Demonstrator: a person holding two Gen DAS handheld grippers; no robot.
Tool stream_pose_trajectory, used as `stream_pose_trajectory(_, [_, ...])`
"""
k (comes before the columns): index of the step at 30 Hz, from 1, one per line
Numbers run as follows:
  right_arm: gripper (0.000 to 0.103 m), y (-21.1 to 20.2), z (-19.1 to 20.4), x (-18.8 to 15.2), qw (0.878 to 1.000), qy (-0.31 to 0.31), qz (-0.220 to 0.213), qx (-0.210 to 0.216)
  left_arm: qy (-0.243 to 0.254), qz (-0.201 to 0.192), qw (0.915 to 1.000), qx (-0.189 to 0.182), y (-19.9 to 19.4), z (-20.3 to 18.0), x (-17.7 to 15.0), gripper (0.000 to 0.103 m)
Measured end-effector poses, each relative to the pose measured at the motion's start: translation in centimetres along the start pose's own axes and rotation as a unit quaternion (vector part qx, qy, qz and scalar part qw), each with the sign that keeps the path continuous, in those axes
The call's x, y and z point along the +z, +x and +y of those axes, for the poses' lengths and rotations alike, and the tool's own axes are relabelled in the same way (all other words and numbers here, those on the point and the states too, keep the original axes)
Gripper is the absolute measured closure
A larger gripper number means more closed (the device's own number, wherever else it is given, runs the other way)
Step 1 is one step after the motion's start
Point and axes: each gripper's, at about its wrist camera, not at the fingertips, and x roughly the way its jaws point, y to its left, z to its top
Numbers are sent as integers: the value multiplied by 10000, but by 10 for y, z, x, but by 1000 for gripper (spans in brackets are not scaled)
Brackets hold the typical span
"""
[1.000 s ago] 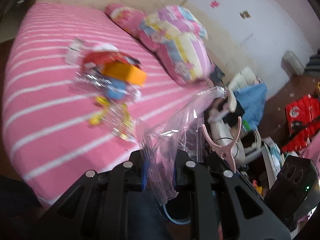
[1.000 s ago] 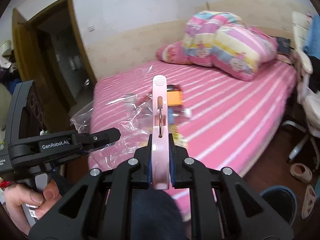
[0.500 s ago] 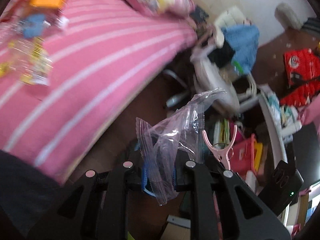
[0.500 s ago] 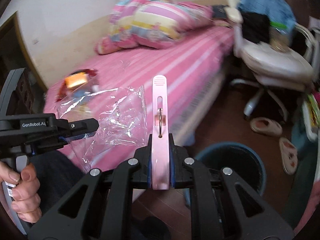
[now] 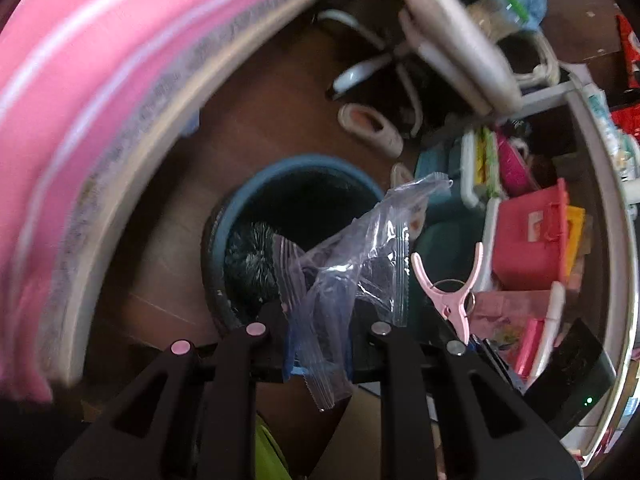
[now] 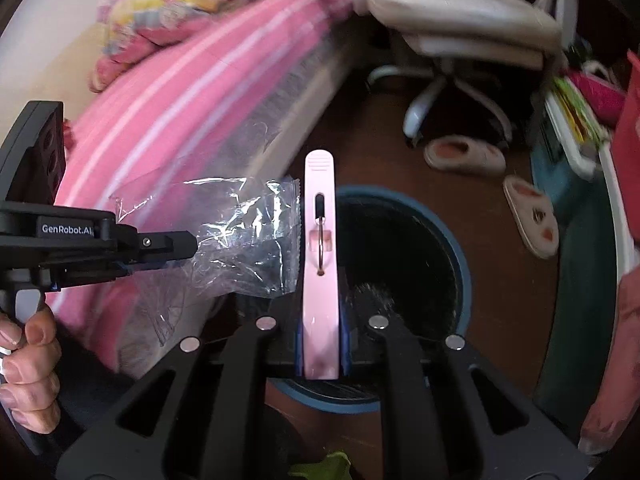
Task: Collect trash
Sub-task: 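Carry clothespin and plastic bag to the blue-rimmed bin and release both, then move both tools back over the trash pile on the bed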
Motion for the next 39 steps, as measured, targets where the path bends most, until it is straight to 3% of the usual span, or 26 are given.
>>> stream_pose_trajectory(3, [89, 16, -11, -4, 9998, 82, 113, -166, -25, 239, 9997, -43, 25, 3, 8, 86])
stream_pose_trajectory(5, [88, 28, -19, -5, 9993, 175, 191, -256, -74, 362, 9992, -145, 38, 10, 12, 80])
stream_pose_trajectory(6, [84, 33, -23, -6, 9990, 232, 244, -302, -119, 480, 9986, -192, 46, 12, 14, 61])
stream_pose_trajectory(7, [66, 39, -27, -7, 9984, 288, 335, -364, -175, 564, 9982, -137, 52, 14, 16, 30])
stream_pose_trajectory(8, [59, 42, -31, -7, 9978, 327, 386, -431, -214, 535, 9983, -42, 52, 17, 16, 22])
stream_pose_trajectory(10, [35, 38, -33, -8, 9970, 368, 261, -628, -271, 422, 9987, -103, 51, 20, 19, 21])
stream_pose_trajectory(12, [29, 30, -32, -7, 9968, 337, 121, -709, -451, 468, 9976, -241, 52, 22, 22, 21])
stream_pose_trajectory(16, [26, 12, -22, -6, 9977, 234, -117, -629, -576, 273, 9971, -424, 36, 21, 22, 21])
stream_pose_trajectory(23, [19, -42, 30, 14, 9955, -179, -922, -91, -758, -577, 9918, -856, -39, 19, 18, 19])
stream_pose_trajectory(28, [13, -85, 86, 33, 9866, -621, -1472, 324, -926, -1431, 9788, -1139, -113, 34, 4, 16])
stream_pose_trajectory(32, [11, -116, 140, 42, 9754, -1056, -1788, 736, -1060, -2103, 9616, -1408, -182, 56, -10, 15])
stream_pose_trajectory(39, [10, -151, 245, 46, 9534, -1842, -1881, 1474, -1164, -3057, 9353, -1351, -293, 108, -53, 13])
